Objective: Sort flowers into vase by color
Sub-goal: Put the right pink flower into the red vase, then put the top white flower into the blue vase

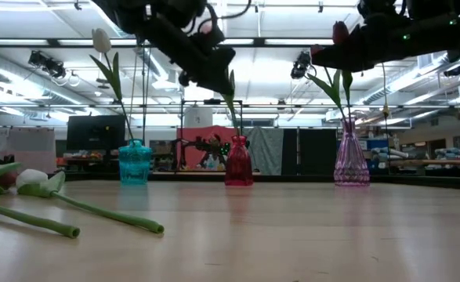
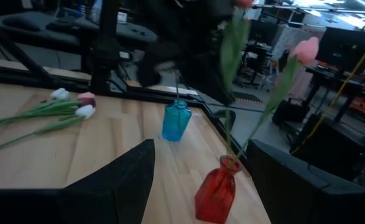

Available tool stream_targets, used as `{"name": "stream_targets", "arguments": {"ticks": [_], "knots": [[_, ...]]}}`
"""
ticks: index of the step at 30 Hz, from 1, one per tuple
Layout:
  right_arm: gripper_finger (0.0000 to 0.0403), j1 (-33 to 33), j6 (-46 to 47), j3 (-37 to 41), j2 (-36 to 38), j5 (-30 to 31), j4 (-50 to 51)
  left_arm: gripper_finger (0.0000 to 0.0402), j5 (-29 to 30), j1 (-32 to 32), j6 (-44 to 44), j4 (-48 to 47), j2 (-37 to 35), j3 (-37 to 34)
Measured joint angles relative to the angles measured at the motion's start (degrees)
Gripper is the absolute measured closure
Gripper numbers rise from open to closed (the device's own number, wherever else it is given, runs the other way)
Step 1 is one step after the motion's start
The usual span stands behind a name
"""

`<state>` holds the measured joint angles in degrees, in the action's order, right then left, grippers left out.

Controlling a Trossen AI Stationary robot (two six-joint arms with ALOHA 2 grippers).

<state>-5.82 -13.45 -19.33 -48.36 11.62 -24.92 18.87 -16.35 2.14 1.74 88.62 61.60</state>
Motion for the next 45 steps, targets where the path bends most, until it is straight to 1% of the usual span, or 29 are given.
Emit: {"name": "stream_targets", "arguments": {"ticks": [3,8,13,16,19,23,27,31,37,39,42,45], "knots": [[0.0137,0.0,-0.11,0.0,-0.3,-1.26,-0.17,0.039,-2.65,-2.23,-0.97,0.19,1.28,0.23],[0.0137,-0.74,-0.56,0.06,-1.58,-1.42,0.03,0.039,-7.65,-4.89,-1.48,0.25,4.78,2.01],[0.0137,-2.18,-0.48,0.07,-3.93,-2.31,-0.99,0.0387,-8.92,-5.3,-0.73,0.7,9.69,5.05],[0.0137,-2.74,-0.38,0.07,-5.14,-2.45,-1.4,0.0369,-8.97,-5.04,-0.12,0.69,12.14,6.49],[0.0137,-3.12,-0.26,0.07,-5.9,-2.73,-1.82,0.0332,-9.15,-4.95,0.47,-0.59,12.68,6.73],[0.0137,-3.23,-0.24,0.07,-6.29,-2.76,-2.04,0.0279,-9.3,-4.93,0.36,-0.61,11.51,6.84],[0.0137,-3.23,-0.23,0.07,-6.47,-2.83,-2.5,0.0251,-10.95,-4.7,0.25,-0.97,10.88,6.86],[0.0137,-3.23,-0.22,0.07,-6.45,-2.86,-2.68,0.0246,-11.19,-4.52,0.34,-1.06,10.45,6.86],[0.0137,-3.21,0.0,0.07,-6.45,-2.87,-2.85,0.0246,-10.82,-4.56,0.62,-5.25,8.58,6.84],[0.0137,-3.21,0.06,0.07,-6.45,-2.87,-2.56,0.0246,-10.51,-4.54,0.62,-9.37,6.64,6.84],[0.0137,-3.16,0.5,0.04,-6.4,-2.85,-2.13,0.0245,-9.38,-3.66,0.51,-12.97,3.04,6.43],[0.0137,-2.89,1.11,0.04,-6.4,-2.84,-1.91,0.0245,-7.68,-1.47,0.57,-13.5,-0.82,4.36]]}}
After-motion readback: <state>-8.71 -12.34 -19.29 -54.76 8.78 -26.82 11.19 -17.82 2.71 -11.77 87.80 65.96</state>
